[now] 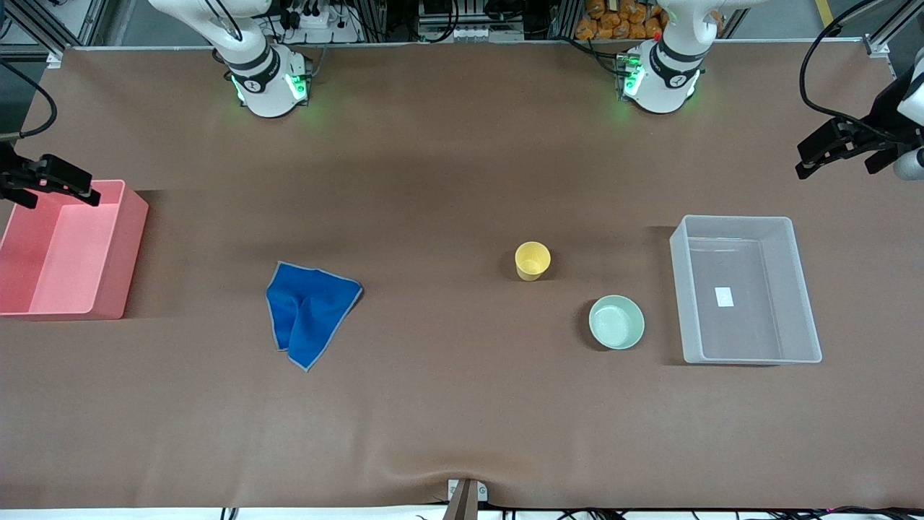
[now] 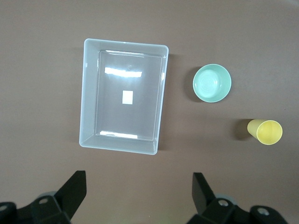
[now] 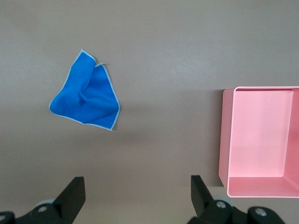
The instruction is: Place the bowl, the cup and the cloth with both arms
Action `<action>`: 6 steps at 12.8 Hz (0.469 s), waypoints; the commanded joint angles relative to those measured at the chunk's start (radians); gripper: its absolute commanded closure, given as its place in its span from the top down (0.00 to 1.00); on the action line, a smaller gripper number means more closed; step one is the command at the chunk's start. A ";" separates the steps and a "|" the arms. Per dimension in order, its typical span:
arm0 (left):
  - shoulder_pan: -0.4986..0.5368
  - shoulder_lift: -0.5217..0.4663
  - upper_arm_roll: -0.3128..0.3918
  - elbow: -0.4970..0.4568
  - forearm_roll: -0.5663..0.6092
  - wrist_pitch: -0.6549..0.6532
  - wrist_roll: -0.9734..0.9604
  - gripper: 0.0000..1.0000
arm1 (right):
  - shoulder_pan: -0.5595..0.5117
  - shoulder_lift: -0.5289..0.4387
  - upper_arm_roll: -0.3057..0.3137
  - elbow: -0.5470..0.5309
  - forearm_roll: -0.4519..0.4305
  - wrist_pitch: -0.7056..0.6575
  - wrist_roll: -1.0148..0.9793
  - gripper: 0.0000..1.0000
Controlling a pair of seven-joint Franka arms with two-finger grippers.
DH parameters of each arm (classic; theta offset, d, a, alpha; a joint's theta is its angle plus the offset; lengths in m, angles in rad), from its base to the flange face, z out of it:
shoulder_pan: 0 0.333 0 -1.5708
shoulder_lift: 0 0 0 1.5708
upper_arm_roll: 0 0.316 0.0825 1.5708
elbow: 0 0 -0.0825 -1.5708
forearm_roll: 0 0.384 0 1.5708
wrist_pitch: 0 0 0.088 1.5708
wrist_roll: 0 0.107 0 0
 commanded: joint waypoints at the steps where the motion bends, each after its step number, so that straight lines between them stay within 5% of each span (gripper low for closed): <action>1: -0.005 0.005 -0.002 0.025 0.013 -0.025 -0.034 1.00 | -0.018 0.000 0.015 0.011 0.004 -0.008 0.003 1.00; 6: -0.006 0.074 -0.007 0.021 0.005 -0.004 -0.042 1.00 | -0.024 0.000 0.015 0.016 0.004 -0.008 0.003 1.00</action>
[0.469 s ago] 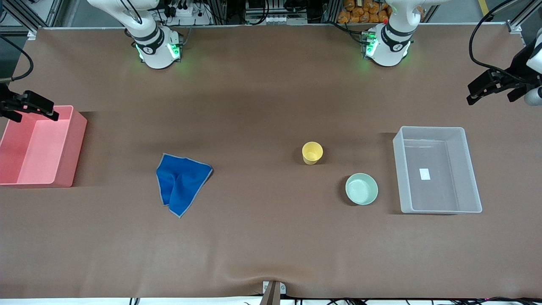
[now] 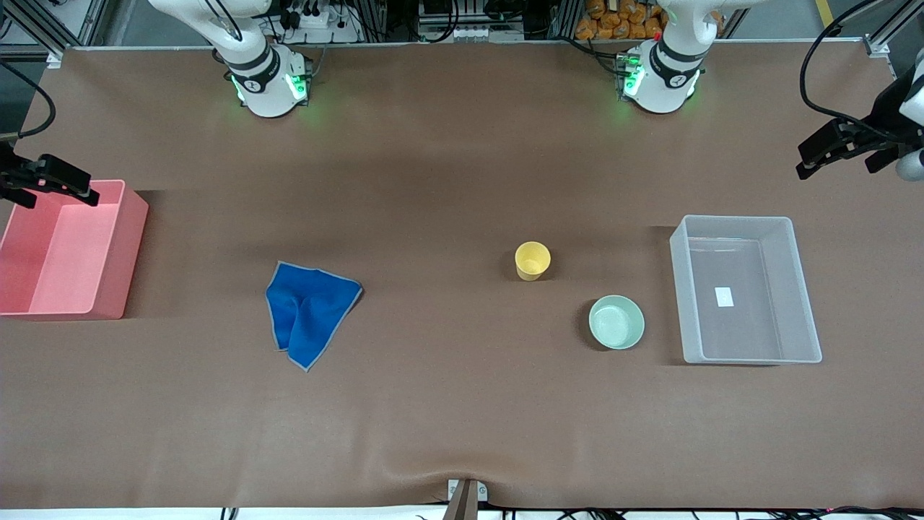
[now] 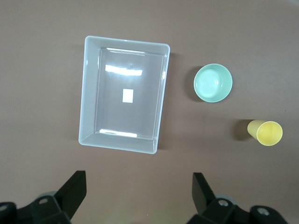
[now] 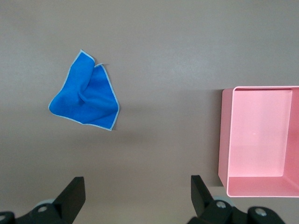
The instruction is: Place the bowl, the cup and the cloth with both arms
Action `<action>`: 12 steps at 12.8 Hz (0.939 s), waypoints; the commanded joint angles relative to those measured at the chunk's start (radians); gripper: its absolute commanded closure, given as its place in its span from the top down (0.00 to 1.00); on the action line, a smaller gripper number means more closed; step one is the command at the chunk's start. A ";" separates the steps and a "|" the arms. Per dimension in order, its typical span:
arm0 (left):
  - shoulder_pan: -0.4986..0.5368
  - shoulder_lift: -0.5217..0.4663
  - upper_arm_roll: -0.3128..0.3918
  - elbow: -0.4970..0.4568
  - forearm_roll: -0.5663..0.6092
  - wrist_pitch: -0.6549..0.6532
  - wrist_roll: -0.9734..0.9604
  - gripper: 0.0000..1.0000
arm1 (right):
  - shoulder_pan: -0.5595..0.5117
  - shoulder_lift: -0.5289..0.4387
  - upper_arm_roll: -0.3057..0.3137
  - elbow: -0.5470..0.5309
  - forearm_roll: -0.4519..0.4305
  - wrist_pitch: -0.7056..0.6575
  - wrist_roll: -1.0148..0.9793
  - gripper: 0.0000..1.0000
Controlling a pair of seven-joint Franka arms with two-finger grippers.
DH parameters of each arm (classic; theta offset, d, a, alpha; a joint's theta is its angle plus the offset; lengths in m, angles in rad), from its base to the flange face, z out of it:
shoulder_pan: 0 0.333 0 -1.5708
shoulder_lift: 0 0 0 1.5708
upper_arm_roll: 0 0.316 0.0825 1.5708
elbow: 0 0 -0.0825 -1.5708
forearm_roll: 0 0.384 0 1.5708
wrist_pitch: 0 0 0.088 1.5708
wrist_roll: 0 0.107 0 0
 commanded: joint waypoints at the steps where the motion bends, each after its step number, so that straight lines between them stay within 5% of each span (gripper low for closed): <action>1: -0.017 0.082 -0.016 0.000 0.009 0.053 -0.056 1.00 | -0.016 0.000 0.016 0.013 0.004 -0.012 0.002 1.00; 7: -0.139 0.271 -0.035 -0.229 0.019 0.477 -0.426 1.00 | 0.004 0.027 0.019 0.013 0.004 -0.015 0.003 1.00; 12: -0.227 0.438 -0.035 -0.341 0.057 0.702 -0.808 1.00 | 0.078 0.125 0.020 0.016 0.049 -0.004 0.005 1.00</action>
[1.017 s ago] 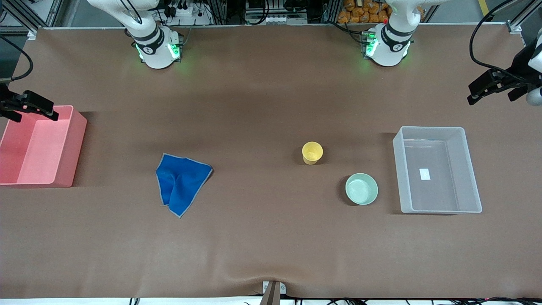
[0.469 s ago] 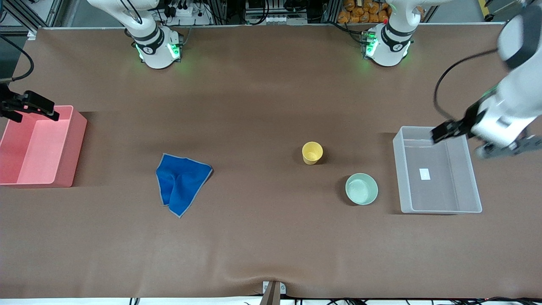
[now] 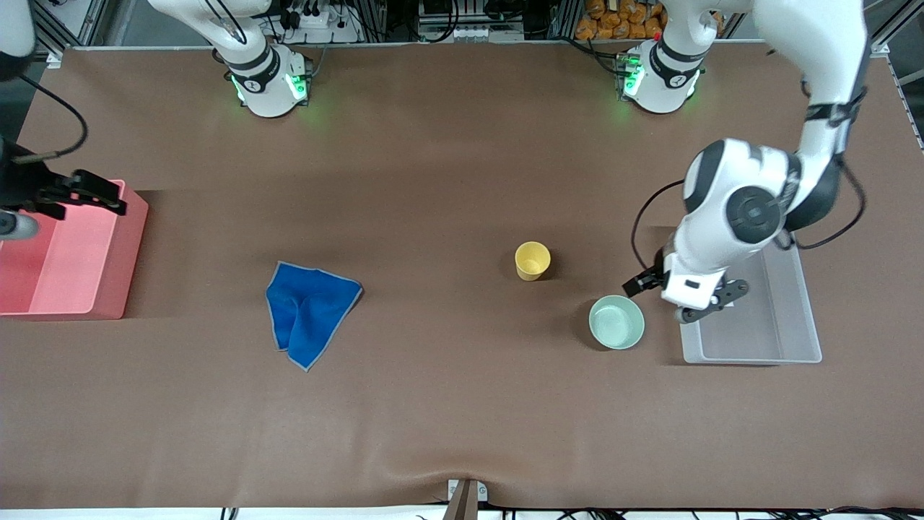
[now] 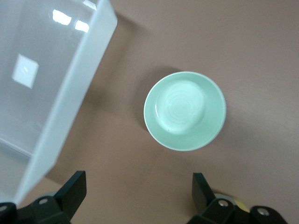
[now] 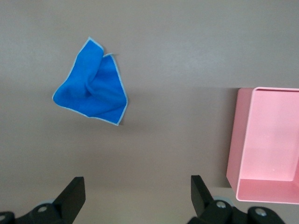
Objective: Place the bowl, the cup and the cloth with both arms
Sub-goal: 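Reach the left gripper to the green bowl while the right gripper reaches the cloth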
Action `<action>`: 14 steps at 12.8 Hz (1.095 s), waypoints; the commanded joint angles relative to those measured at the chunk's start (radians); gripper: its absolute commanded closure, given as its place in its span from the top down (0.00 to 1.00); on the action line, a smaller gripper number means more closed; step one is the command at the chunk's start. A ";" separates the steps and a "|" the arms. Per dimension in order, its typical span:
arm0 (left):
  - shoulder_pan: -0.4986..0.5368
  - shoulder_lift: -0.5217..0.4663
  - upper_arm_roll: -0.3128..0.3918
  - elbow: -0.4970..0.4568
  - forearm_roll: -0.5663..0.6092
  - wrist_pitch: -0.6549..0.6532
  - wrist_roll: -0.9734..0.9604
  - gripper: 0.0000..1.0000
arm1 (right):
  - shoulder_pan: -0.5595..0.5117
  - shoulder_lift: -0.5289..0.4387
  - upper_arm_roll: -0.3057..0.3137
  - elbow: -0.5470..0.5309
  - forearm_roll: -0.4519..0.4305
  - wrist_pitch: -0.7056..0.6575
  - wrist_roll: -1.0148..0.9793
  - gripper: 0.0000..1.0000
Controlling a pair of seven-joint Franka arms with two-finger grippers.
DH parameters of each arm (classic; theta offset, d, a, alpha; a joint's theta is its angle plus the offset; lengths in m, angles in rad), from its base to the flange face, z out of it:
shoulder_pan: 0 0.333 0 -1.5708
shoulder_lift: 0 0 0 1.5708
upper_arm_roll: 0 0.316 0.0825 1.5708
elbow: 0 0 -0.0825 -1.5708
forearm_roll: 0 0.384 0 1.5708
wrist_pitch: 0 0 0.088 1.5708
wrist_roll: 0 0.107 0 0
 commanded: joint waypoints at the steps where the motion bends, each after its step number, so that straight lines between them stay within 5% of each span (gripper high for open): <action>1: -0.031 0.056 0.003 -0.045 0.062 0.089 -0.201 0.95 | 0.037 0.098 -0.003 0.020 0.104 0.002 0.002 1.00; 3: -0.033 0.105 0.001 -0.042 0.127 0.099 -0.315 0.87 | 0.040 0.190 -0.001 0.031 0.217 0.087 -0.011 1.00; 9: -0.022 0.174 0.003 -0.039 0.130 0.216 -0.461 0.68 | 0.185 0.379 -0.003 -0.001 0.115 0.339 -0.013 1.00; 12: -0.022 0.202 0.003 -0.039 0.130 0.239 -0.493 0.37 | 0.231 0.450 -0.003 -0.063 0.072 0.530 -0.013 1.00; 14: -0.020 0.205 0.004 -0.037 0.130 0.239 -0.495 0.00 | 0.238 0.505 -0.003 -0.098 0.068 0.624 -0.011 1.00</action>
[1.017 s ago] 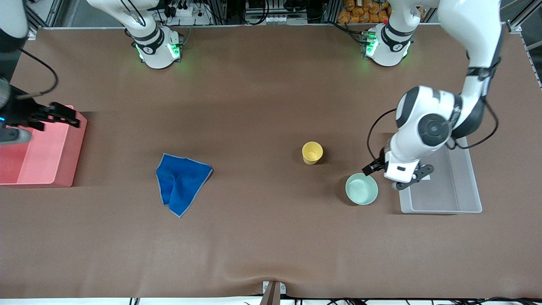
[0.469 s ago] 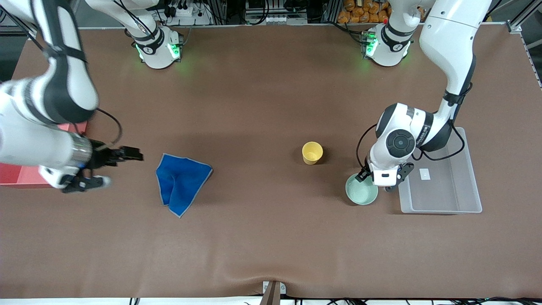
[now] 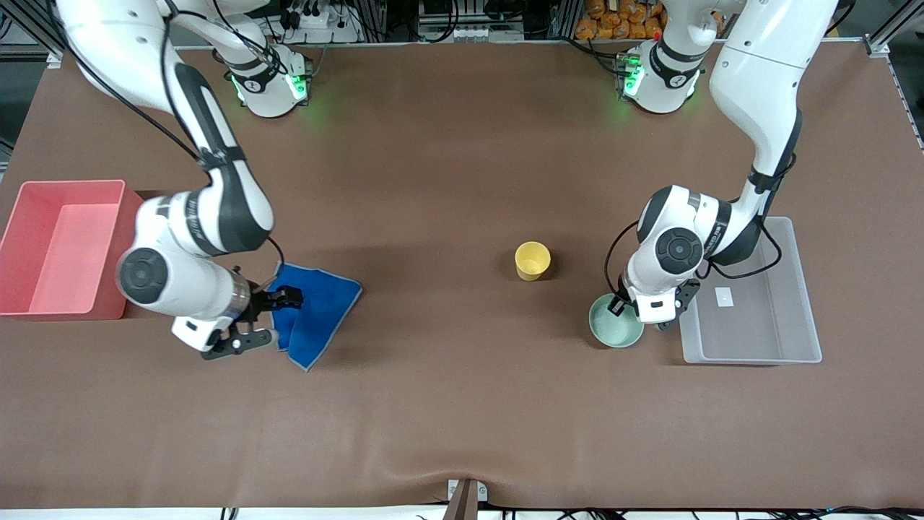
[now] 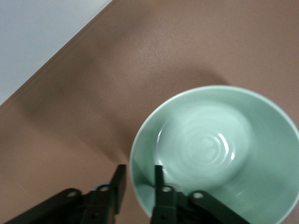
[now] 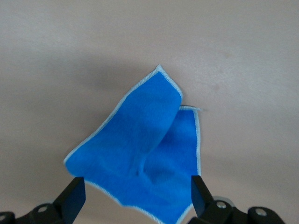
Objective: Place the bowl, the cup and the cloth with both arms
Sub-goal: 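Grasp the bowl rim with the left gripper while the right gripper grasps the cloth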
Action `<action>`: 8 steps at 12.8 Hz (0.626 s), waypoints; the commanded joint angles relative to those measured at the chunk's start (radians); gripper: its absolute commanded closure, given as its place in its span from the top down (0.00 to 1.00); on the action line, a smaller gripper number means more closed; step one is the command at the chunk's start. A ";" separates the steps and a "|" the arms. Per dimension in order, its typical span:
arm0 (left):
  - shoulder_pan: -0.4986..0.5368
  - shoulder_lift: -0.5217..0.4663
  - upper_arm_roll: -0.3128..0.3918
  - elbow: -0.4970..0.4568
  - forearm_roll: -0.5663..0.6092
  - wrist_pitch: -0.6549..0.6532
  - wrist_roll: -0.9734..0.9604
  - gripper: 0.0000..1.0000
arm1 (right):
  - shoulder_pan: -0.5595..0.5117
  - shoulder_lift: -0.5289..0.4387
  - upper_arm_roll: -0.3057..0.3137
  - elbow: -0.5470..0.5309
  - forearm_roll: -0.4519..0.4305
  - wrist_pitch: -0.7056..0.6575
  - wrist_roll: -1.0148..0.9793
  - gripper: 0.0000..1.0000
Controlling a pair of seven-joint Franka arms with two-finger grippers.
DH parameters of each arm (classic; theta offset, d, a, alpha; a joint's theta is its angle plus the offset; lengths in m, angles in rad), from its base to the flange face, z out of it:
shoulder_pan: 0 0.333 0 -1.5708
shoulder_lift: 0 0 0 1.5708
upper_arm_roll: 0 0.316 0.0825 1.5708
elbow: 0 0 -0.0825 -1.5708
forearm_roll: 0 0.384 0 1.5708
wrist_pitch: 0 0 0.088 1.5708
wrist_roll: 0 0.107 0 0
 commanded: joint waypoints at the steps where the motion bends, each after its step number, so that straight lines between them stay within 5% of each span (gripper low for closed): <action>1: 0.009 -0.002 0.000 0.009 0.027 0.011 -0.030 0.00 | 0.009 0.049 -0.008 -0.072 -0.016 0.136 -0.001 1.00; 4: 0.012 -0.062 0.003 0.017 0.029 -0.010 -0.008 0.00 | 0.026 0.062 -0.008 -0.173 -0.014 0.260 0.010 1.00; 6: 0.023 -0.146 0.005 0.067 0.029 -0.163 0.047 0.00 | 0.031 0.065 -0.006 -0.184 -0.013 0.261 0.011 1.00; 8: 0.072 -0.240 -0.001 0.086 0.023 -0.294 0.172 0.00 | 0.032 0.065 -0.006 -0.186 -0.013 0.261 0.011 0.49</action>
